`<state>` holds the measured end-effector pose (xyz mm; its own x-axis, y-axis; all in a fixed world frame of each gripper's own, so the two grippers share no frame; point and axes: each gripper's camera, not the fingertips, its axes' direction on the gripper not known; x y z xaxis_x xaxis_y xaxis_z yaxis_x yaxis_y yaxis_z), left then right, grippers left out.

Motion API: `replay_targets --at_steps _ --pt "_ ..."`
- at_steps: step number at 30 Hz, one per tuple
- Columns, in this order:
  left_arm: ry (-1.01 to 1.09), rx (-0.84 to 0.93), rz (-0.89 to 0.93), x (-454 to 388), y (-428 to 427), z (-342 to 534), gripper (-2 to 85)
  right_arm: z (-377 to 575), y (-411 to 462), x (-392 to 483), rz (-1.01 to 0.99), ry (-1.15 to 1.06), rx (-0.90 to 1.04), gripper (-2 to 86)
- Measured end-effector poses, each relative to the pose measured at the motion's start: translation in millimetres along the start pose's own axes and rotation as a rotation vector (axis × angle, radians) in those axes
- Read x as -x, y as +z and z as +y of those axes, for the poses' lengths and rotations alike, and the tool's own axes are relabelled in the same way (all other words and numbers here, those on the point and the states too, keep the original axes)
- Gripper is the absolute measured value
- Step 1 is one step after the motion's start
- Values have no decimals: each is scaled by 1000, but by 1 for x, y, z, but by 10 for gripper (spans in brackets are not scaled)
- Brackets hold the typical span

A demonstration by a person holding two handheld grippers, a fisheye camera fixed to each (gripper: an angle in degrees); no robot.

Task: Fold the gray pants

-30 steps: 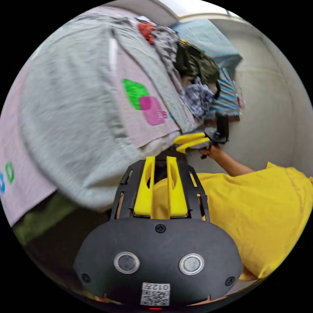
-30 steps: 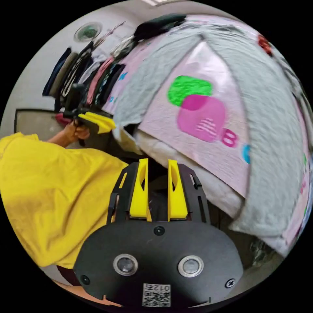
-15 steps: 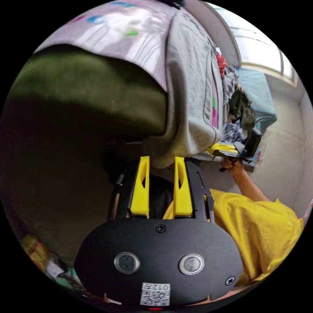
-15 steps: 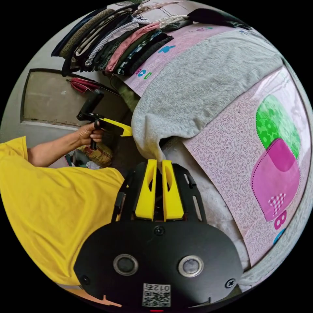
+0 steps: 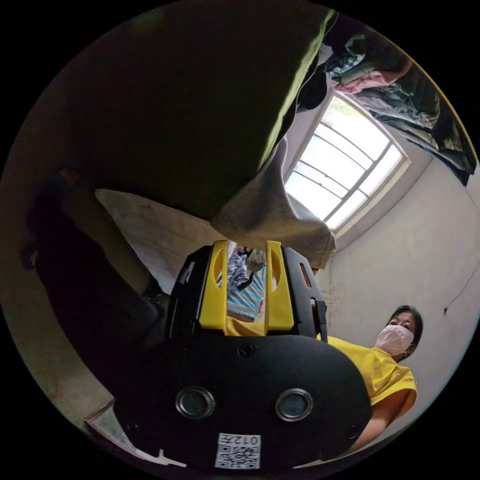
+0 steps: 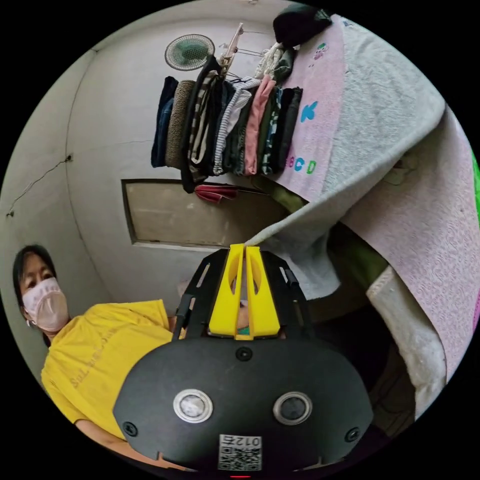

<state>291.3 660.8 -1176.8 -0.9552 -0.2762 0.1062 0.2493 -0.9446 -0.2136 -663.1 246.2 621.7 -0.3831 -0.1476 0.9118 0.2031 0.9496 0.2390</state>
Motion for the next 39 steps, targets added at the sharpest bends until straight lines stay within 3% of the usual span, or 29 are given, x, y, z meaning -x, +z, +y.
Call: replay_targets --at_steps 5,10,13,23,28,35,39 --pt "4 -14 105 9 5 -3 121 6 -25 -34 -216 35 -156 10" --pt "34 -128 235 15 -1 -6 84 38 -36 -101 176 239 -54 11" --pt "74 -163 89 -3 -13 -1 40 43 -37 -130 347 305 -30 12" --pt "179 -123 -303 -57 -40 52 9 18 22 -168 620 336 182 20" --pt "305 -111 -446 -99 -18 61 6 22 35 -157 841 263 103 57" --pt "627 61 -692 -182 67 83 5 -1 78 -104 669 58 45 76" --pt "747 225 -784 -210 140 84 4 -5 60 -82 678 21 -111 76"
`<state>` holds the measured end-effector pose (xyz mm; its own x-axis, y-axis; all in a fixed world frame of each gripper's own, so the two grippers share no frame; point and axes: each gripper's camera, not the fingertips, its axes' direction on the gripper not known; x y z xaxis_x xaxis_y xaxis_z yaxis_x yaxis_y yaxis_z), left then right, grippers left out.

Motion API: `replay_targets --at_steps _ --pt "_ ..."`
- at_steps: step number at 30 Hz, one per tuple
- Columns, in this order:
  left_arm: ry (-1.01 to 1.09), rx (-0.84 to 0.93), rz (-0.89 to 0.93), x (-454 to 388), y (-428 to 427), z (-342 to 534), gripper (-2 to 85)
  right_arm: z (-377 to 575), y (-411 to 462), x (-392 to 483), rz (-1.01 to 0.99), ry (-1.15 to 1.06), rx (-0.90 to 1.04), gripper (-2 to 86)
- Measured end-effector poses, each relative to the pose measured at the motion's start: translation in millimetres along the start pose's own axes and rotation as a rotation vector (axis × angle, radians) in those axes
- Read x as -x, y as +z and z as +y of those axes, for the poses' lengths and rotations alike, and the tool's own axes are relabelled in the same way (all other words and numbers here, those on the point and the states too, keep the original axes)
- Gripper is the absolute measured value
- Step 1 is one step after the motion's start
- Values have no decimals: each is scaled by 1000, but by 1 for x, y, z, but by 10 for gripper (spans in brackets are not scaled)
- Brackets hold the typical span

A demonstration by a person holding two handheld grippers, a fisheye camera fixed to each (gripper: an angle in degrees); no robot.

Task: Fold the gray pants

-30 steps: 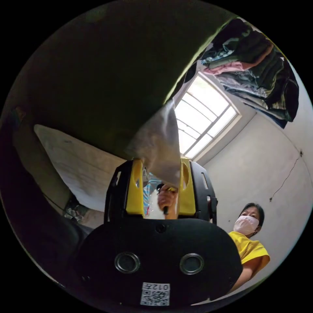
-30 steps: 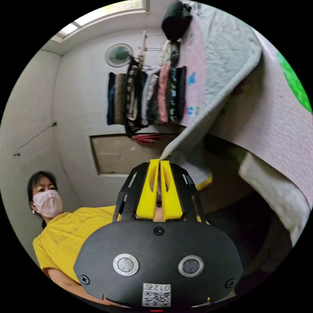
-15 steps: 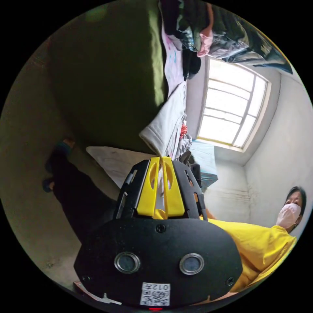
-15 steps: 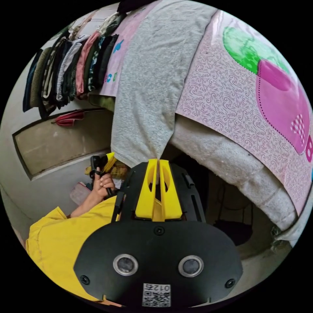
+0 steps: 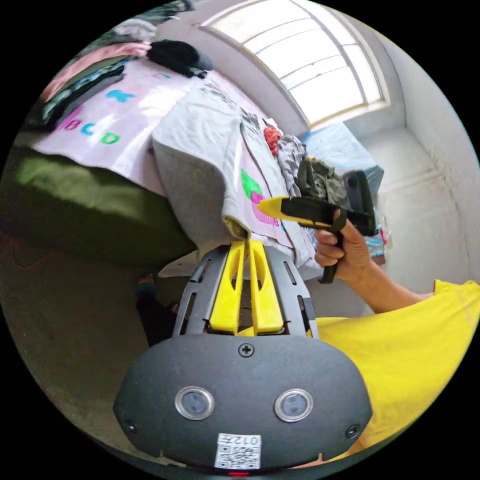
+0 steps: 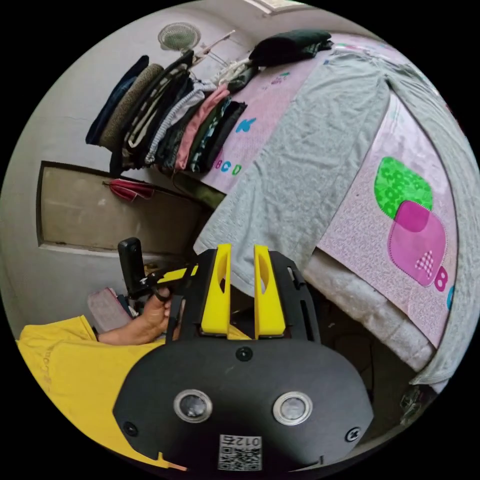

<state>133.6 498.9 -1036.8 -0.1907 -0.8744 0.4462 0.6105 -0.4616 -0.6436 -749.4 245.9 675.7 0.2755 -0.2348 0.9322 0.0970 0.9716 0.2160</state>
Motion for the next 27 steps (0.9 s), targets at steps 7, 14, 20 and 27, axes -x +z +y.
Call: replay_targets --at_steps 7,14,20,27 --pt "135 146 -50 -60 48 -52 3 0 -9 -60 -157 227 -56 129" --pt "178 207 -119 -95 49 -76 3 -10 7 -40 -104 255 -5 160" --pt "250 239 -197 -135 41 -104 5 -35 55 8 146 197 230 146" --pt "239 271 -108 -151 0 -145 5 -14 57 43 273 111 227 60"
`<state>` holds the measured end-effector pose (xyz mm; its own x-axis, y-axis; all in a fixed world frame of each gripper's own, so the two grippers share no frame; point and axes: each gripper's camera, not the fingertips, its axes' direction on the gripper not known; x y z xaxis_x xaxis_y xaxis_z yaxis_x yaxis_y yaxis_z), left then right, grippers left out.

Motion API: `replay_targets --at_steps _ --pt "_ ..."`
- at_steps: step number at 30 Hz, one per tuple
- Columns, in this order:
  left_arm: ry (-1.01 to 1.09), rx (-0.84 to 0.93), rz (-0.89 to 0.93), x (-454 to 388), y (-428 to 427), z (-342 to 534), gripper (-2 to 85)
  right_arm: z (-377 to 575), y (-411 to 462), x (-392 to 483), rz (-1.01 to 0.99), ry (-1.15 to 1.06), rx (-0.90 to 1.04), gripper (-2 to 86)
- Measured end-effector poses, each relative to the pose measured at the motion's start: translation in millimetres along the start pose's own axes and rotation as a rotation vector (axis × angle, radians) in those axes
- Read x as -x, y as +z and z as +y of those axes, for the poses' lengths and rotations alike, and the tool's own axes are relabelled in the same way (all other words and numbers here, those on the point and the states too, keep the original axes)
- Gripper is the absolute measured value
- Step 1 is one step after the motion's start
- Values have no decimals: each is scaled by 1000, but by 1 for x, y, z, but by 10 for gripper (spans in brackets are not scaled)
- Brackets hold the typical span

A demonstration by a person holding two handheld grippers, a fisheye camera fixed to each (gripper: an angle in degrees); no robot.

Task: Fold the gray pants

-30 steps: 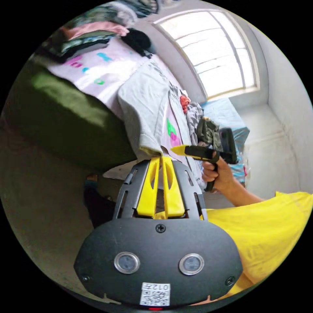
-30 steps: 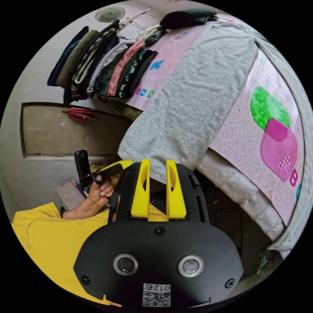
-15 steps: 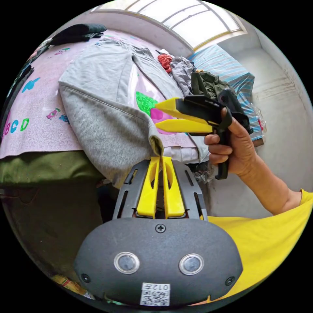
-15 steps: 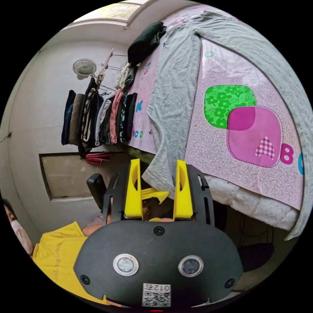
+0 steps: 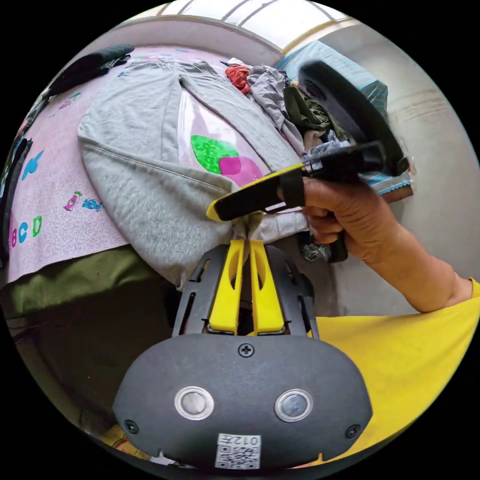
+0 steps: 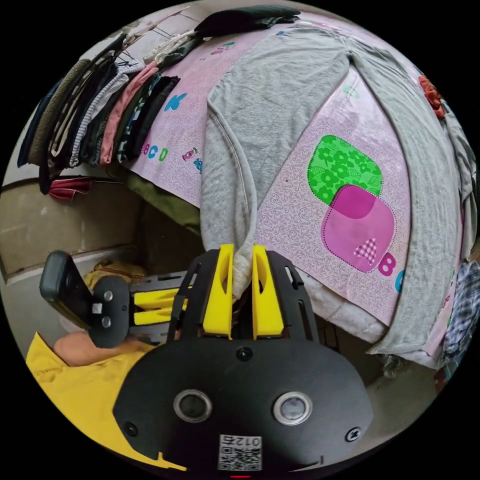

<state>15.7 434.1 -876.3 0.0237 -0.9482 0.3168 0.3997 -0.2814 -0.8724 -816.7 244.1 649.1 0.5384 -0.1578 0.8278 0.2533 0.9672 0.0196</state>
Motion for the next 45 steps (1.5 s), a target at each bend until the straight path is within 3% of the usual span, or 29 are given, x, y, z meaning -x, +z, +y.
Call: replay_targets --at_steps 6,15,20,30,38,42,45 --pt "-258 -213 32 89 -115 -42 11 29 -25 20 -128 -83 -32 44" --pt "-382 -100 1 234 -197 -297 29 54 -79 79 -110 -244 -24 35" --pt "-374 -26 -53 279 -210 -433 34 71 -111 92 -124 -168 -29 29" --pt "-433 -86 212 360 -215 -596 52 99 -162 86 -247 135 -44 14" --pt "-381 -58 245 365 -218 -668 44 109 -212 100 -272 152 9 13" --pt "-281 33 109 336 -225 -710 19 130 -238 112 -255 158 47 15" --pt "-233 19 125 316 -243 -730 12 156 -267 114 -236 210 21 16"
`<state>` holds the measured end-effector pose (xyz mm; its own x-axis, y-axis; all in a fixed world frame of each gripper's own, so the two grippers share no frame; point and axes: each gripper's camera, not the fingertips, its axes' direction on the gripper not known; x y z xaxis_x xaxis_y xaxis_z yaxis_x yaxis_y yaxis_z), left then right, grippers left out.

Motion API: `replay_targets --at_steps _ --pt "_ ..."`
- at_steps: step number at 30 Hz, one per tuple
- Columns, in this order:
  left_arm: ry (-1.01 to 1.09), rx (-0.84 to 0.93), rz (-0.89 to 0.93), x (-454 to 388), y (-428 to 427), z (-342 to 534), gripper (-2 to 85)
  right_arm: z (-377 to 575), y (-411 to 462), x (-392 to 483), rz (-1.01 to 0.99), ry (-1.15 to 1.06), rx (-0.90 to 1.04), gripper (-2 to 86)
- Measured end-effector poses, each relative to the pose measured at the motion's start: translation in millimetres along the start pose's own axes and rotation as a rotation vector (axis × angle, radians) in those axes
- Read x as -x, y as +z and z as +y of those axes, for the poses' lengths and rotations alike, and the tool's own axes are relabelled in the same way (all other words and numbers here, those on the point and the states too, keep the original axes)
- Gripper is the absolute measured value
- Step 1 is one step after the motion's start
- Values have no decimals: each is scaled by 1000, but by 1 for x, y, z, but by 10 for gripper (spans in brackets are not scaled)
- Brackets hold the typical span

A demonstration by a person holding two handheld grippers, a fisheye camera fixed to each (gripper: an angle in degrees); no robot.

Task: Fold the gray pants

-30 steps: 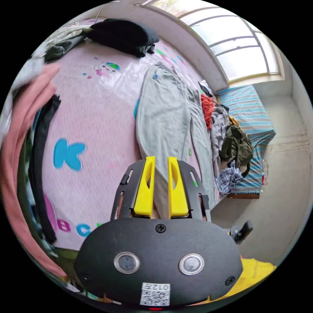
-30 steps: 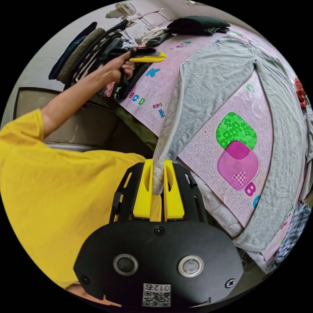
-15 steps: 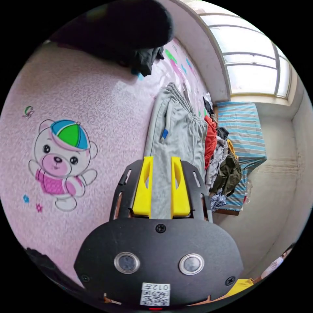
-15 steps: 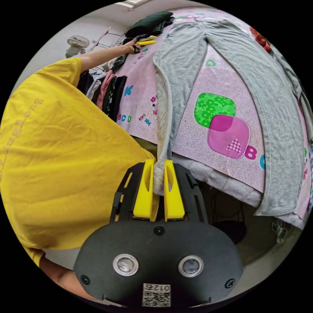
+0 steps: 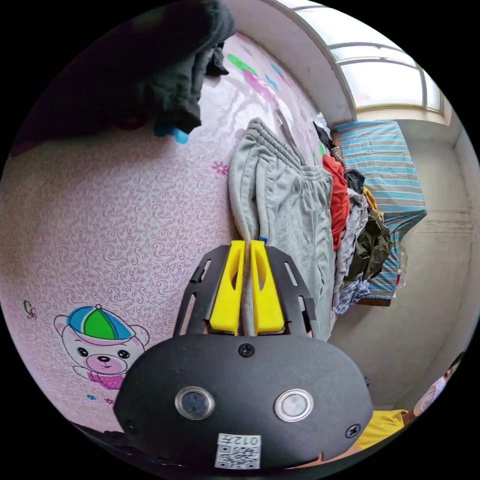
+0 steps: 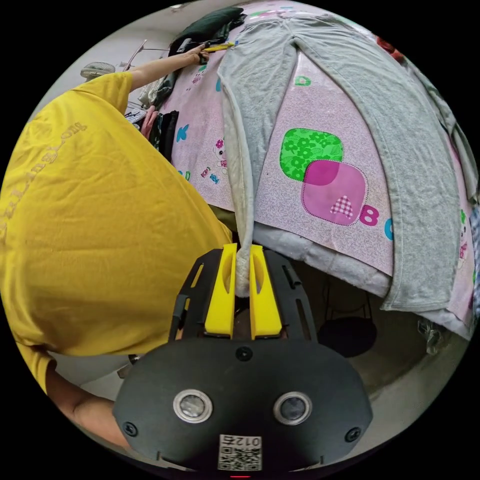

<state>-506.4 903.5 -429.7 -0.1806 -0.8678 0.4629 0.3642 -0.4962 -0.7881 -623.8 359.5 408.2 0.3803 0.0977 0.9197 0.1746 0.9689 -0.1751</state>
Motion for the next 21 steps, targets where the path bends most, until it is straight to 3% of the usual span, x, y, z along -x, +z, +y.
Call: replay_targets --at_steps 7,17,21 --pt "64 -31 61 -87 -34 -29 9 101 -93 -15 -33 158 -248 17" --pt "214 13 -123 -306 3 -85 6 187 -189 -60 -46 160 -351 16" --pt "239 44 -240 -390 50 -101 5 224 -235 -113 -158 133 -380 15"
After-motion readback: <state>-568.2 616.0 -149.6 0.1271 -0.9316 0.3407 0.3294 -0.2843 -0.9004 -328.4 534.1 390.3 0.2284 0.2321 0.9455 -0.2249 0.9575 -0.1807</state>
